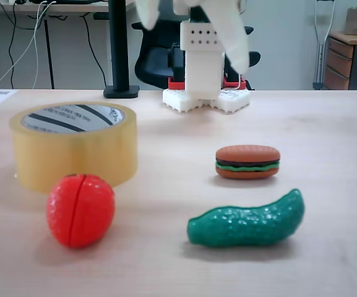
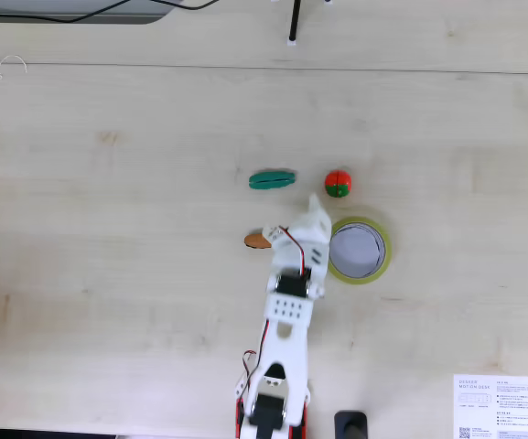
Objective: Grasp a cucumber and put it in the hole.
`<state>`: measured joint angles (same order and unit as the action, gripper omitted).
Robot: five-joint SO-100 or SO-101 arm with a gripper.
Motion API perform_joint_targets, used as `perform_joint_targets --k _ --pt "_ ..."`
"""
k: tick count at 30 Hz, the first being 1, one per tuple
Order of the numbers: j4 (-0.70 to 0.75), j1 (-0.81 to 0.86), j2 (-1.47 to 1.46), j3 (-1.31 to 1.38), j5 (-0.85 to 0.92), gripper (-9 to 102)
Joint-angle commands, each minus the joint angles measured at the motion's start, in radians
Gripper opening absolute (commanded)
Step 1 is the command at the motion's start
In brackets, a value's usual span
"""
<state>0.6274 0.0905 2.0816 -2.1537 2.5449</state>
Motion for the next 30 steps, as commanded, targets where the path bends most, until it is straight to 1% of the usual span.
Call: perform_joint_targets --k 1,6,11,19,24,30 --pt "-0.098 -0.014 -0.058 0.087 0.133 52" --pt "-0.198 -0.035 -0.170 0.098 0.236 55" --pt "-0.235 -0.043 -0.322 0.229 0.267 54" --pt "-0.241 -0.044 -0.511 0.425 0.342 53" --pt "-0.241 -0.058 -0.607 0.477 0.399 51" --pt "-0.241 -0.103 -0.664 0.482 0.400 48"
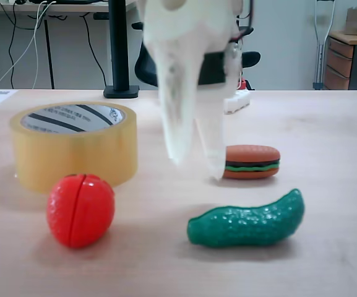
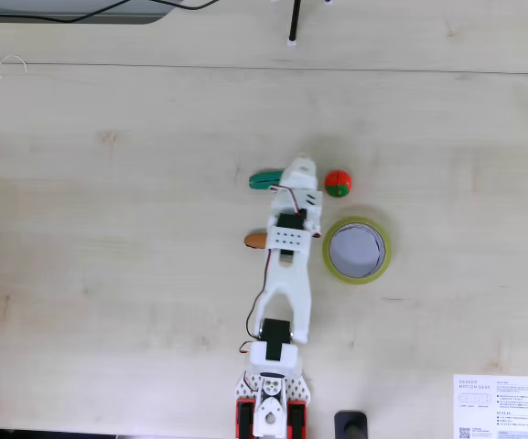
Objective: Grasp a cucumber and put it in the hole.
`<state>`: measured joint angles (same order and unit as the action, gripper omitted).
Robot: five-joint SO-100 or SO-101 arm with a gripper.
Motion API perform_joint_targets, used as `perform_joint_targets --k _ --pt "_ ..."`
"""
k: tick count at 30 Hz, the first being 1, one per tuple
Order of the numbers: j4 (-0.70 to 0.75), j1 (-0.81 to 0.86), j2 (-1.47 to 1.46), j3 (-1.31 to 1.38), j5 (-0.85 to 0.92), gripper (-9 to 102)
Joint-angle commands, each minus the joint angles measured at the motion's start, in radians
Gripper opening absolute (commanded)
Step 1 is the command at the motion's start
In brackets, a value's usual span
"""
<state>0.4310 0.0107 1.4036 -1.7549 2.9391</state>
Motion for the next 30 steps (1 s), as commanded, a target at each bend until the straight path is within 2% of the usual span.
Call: perform_joint_targets --k 1,30 --pt "-0.046 -0.031 0.006 0.084 0.006 48" --pt "-0.032 -0.092 -0.285 0.212 0.006 39"
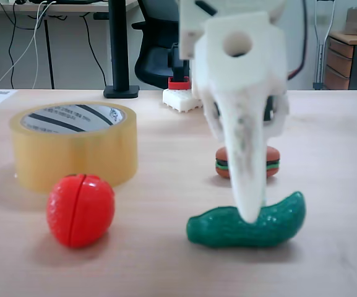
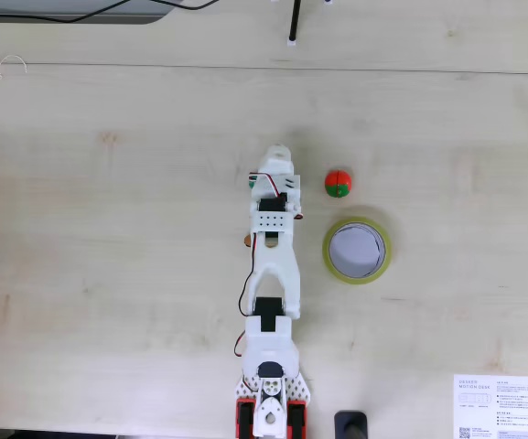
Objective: Grasp a cucumber and put it in the hole.
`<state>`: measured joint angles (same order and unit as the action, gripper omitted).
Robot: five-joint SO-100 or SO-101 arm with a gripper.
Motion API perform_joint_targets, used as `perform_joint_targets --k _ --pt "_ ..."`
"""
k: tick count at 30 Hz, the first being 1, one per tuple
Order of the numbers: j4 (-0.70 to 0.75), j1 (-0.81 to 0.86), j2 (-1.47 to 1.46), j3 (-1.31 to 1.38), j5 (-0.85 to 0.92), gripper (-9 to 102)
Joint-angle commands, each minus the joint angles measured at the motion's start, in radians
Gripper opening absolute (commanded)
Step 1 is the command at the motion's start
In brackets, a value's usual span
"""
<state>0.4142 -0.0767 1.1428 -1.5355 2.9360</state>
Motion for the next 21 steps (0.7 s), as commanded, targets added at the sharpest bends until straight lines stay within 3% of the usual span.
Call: perform_joint_targets --k 1,21 --pt "0.000 -0.005 -0.028 -0.008 0.009 38" --pt "0.319 -0.003 -0.077 -0.009 0.005 22"
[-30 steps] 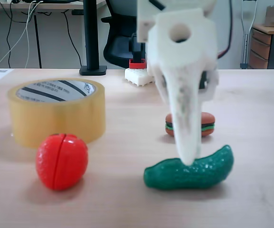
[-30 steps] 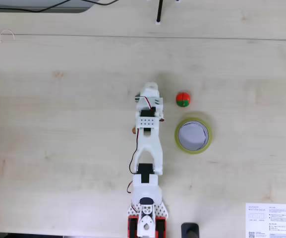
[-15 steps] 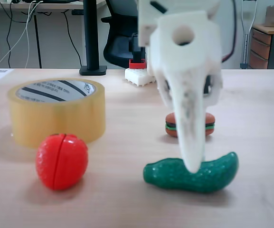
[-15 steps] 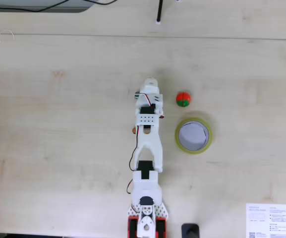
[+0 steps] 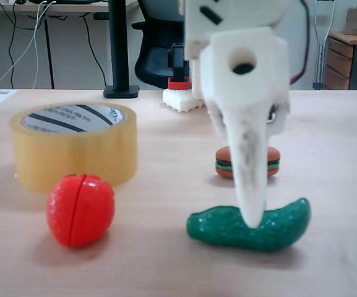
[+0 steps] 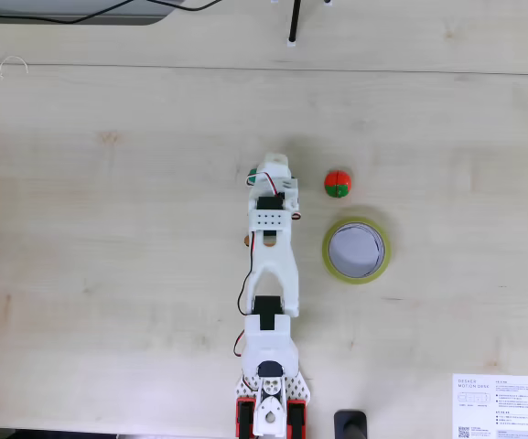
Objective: Grasp a cucumber and put it in the hole.
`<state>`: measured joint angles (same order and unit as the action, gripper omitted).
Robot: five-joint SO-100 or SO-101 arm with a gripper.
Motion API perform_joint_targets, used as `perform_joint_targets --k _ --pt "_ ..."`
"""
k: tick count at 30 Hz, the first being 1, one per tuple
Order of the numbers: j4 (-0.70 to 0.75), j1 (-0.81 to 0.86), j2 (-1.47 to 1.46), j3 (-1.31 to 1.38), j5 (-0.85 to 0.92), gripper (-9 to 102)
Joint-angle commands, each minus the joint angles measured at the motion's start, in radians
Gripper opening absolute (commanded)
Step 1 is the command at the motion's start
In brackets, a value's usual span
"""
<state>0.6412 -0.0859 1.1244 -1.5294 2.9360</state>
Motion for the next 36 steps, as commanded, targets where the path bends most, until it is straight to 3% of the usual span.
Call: perform_joint_targets --k 1,26,36 --pt "0.101 0.006 -0.061 -0.015 0.002 21" --pt "0.176 0.005 -0.095 -0.015 0.000 7" --pt "0.273 0.006 -0.034 -0.015 -0.002 0"
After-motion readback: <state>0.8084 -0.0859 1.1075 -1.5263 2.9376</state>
